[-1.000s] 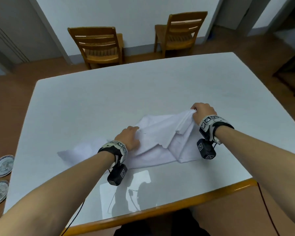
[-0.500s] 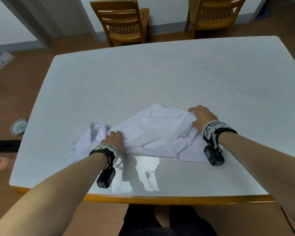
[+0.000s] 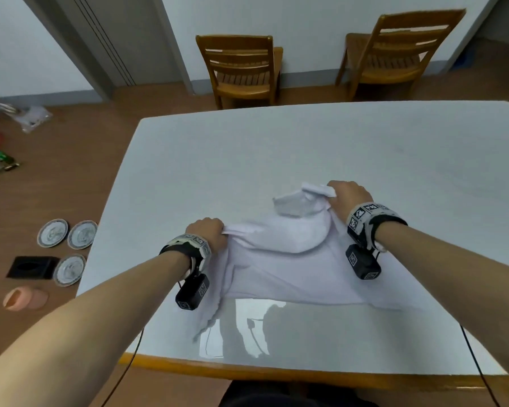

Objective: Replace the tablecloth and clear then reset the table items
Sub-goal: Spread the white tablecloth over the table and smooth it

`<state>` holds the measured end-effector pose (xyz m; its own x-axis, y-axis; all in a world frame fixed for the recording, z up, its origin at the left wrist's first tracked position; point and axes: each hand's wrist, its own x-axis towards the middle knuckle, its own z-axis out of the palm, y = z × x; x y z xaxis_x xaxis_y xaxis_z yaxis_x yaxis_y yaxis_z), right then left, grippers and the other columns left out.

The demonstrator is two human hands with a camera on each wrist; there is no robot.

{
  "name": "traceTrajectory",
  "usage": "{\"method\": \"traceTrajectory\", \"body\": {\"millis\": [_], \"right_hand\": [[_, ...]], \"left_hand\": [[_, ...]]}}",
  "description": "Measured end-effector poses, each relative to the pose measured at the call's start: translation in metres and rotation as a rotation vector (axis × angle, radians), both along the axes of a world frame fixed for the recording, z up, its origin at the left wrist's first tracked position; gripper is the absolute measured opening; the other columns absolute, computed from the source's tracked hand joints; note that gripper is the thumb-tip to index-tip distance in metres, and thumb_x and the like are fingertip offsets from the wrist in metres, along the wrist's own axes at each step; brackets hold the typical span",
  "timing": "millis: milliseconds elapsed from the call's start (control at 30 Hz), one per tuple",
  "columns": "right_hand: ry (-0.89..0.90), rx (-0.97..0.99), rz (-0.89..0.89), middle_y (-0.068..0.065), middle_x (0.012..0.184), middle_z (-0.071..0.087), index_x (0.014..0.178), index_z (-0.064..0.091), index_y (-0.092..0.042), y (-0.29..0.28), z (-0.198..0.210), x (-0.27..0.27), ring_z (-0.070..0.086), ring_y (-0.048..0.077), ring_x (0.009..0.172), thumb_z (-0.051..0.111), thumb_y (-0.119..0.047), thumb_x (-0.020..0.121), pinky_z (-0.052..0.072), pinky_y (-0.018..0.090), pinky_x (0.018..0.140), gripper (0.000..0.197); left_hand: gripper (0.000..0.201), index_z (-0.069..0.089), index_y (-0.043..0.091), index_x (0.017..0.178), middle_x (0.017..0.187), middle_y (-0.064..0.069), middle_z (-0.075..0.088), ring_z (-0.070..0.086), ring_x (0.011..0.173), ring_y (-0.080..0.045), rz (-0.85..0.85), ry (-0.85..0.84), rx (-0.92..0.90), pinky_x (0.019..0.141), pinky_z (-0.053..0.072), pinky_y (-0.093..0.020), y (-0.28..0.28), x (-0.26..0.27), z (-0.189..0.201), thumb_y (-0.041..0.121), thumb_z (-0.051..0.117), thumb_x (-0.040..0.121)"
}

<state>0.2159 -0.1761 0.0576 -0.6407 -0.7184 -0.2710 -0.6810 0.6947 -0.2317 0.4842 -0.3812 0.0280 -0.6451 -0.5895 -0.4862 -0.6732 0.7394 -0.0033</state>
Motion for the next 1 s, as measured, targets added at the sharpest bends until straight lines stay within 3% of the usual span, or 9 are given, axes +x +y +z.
{"method": "traceTrajectory", "body": {"millis": [133, 233, 333, 433, 500, 567, 767, 900, 1000], "right_hand": [[-0.068, -0.227, -0.064, 0.008, 0.074, 0.058, 0.074, 0.047, -0.015, -0.053, 0.023, 0.030, 0.054, 0.030, 0.068, 0.041, -0.019, 0.093, 0.037, 0.032, 0.058, 0.020], [-0.192, -0.291, -0.022, 0.009, 0.076, 0.060, 0.074, 0.048, -0.015, -0.082, 0.022, 0.062, 0.054, 0.029, 0.069, 0.040, -0.028, 0.098, 0.037, 0.033, 0.060, 0.028], [-0.268, -0.221, 0.077, 0.005, 0.095, 0.067, 0.098, 0.062, -0.021, -0.097, 0.000, 0.093, 0.062, 0.029, 0.084, 0.043, -0.027, 0.097, 0.042, 0.032, 0.065, 0.020], [-0.305, -0.056, 0.220, 0.002, 0.120, 0.063, 0.127, 0.057, -0.024, -0.100, -0.028, 0.124, 0.060, 0.026, 0.106, 0.043, -0.028, 0.100, 0.045, 0.033, 0.082, 0.031], [-0.323, 0.061, 0.336, 0.003, 0.132, 0.056, 0.135, 0.052, -0.025, -0.099, -0.040, 0.145, 0.055, 0.026, 0.119, 0.040, -0.033, 0.102, 0.043, 0.039, 0.097, 0.035], [-0.344, 0.142, 0.405, 0.005, 0.139, 0.052, 0.140, 0.048, -0.025, -0.096, -0.050, 0.165, 0.050, 0.026, 0.125, 0.038, -0.033, 0.103, 0.039, 0.040, 0.104, 0.038], [-0.406, 0.203, 0.374, 0.002, 0.146, 0.042, 0.147, 0.036, -0.027, -0.092, -0.082, 0.200, 0.043, 0.024, 0.132, 0.033, -0.050, 0.102, 0.035, 0.041, 0.107, 0.052], [-0.434, 0.306, 0.466, -0.005, 0.158, 0.020, 0.154, 0.015, -0.027, -0.086, -0.089, 0.201, 0.029, 0.022, 0.141, 0.054, -0.063, 0.087, 0.031, 0.046, 0.112, 0.085], [-0.451, 0.258, 0.426, -0.006, 0.160, 0.018, 0.155, 0.012, -0.027, -0.070, -0.076, 0.189, 0.027, 0.018, 0.144, 0.062, -0.057, 0.085, 0.028, 0.039, 0.115, 0.091]], "left_hand": [[0.020, 0.062, 0.016, 0.098, 0.106, -0.008, 0.064, 0.060, 0.095, -0.031, 0.068, 0.059, -0.035, 0.070, 0.038, -0.030, -0.065, 0.022, 0.013, 0.022, 0.045, 0.090], [0.027, 0.055, 0.019, 0.117, 0.118, -0.005, 0.059, 0.057, 0.106, -0.027, 0.144, 0.076, 0.010, 0.078, 0.041, -0.033, -0.091, 0.048, 0.002, 0.022, 0.043, 0.093], [0.035, 0.048, 0.019, 0.128, 0.129, -0.005, 0.050, 0.051, 0.117, -0.027, 0.162, 0.053, 0.089, 0.089, 0.042, -0.038, -0.098, 0.077, -0.022, 0.025, 0.044, 0.094], [0.036, 0.049, 0.020, 0.126, 0.128, -0.005, 0.051, 0.053, 0.114, -0.026, 0.188, 0.032, 0.198, 0.090, 0.043, -0.038, -0.094, 0.100, -0.046, 0.033, 0.043, 0.092], [0.038, 0.051, 0.020, 0.124, 0.127, -0.006, 0.052, 0.054, 0.111, -0.026, 0.190, 0.036, 0.266, 0.090, 0.045, -0.037, -0.087, 0.112, -0.058, 0.037, 0.044, 0.090], [0.045, 0.051, 0.022, 0.128, 0.129, -0.005, 0.048, 0.053, 0.115, -0.027, 0.183, 0.046, 0.307, 0.094, 0.045, -0.038, -0.079, 0.125, -0.067, 0.044, 0.050, 0.089], [0.090, 0.040, 0.030, 0.137, 0.132, 0.002, 0.040, 0.042, 0.122, -0.022, 0.117, 0.034, 0.295, 0.094, 0.043, -0.043, -0.058, 0.140, -0.072, 0.084, 0.053, 0.066], [0.074, 0.037, 0.026, 0.135, 0.131, -0.003, 0.041, 0.044, 0.120, -0.027, 0.092, 0.006, 0.254, 0.092, 0.044, -0.043, -0.051, 0.137, -0.070, 0.063, 0.057, 0.074], [0.062, 0.038, 0.018, 0.135, 0.136, -0.008, 0.043, 0.045, 0.121, -0.031, 0.075, 0.198, 0.161, 0.093, 0.043, -0.043, -0.042, 0.124, -0.059, 0.037, 0.051, 0.078]]}}
